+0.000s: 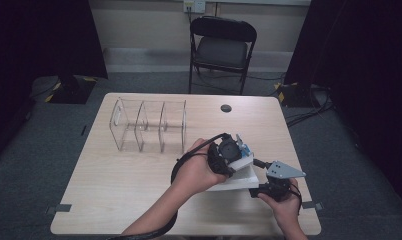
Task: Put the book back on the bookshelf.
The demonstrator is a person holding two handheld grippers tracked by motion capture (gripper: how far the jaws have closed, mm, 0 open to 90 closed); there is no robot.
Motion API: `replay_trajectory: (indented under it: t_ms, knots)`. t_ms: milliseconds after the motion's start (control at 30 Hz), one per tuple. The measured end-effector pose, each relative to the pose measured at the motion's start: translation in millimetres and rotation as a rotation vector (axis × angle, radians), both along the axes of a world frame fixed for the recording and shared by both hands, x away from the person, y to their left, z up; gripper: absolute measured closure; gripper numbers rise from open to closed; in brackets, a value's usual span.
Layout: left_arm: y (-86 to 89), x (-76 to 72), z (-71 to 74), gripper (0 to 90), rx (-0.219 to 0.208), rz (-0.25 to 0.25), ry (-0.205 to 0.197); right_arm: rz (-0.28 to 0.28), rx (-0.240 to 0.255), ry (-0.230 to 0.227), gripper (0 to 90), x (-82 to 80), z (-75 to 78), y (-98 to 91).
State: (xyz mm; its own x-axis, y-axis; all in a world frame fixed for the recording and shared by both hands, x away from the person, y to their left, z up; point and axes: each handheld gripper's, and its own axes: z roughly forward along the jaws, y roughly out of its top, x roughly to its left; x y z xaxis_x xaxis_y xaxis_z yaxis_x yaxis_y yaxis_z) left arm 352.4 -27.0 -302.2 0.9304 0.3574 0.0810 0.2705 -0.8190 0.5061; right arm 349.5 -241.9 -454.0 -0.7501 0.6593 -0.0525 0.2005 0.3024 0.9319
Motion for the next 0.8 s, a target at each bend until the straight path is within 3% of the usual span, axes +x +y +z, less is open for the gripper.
replay_trajectory:
  t_ms: [333, 800]
  knots:
    - [1.5, -0.5, 4.3, 76.1, -0.011, -0.01, 0.002, 0.012, 0.002, -0.036, 16.7, 1.8, 5.3, 0.3]
    - [-0.4, 0.8, 15.6, 76.1, 0.012, -0.031, -0.003, 0.024, 0.015, -0.041, 16.7, 1.3, 12.3, -0.6]
